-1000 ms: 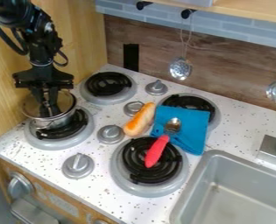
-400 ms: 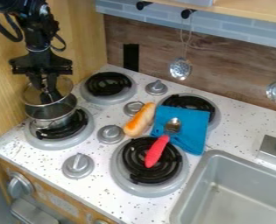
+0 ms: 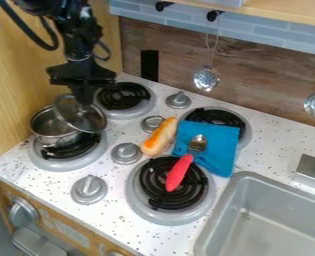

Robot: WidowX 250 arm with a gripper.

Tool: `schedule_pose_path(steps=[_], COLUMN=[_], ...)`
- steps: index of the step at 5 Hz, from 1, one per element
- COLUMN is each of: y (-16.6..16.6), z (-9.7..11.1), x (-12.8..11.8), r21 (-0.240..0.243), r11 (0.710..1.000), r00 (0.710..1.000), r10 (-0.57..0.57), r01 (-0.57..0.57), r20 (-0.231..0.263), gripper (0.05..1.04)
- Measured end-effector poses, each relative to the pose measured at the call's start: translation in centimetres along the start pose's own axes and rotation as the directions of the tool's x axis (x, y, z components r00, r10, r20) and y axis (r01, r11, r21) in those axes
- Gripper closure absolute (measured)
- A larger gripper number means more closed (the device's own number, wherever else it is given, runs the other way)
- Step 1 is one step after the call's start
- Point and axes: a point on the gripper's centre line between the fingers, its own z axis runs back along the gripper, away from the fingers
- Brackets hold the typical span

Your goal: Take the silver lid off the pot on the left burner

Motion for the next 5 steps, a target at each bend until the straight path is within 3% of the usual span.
schedule_pose_path(steps=[2, 4, 5], y=[-4.8, -4.9, -5.0], z=[1.3, 2.0, 2.2], x=[-1.0, -1.5, -2.2], r21=[-0.052, -0.066, -0.076], r11=[0.991, 0.987, 0.98], r00=[0.992, 0.989, 0.981], r10=[-0.123, -0.149, -0.188], r01=[0.124, 0.149, 0.184], r20=[0.016, 0.008, -0.04], gripper=[0.998, 0.576, 0.271])
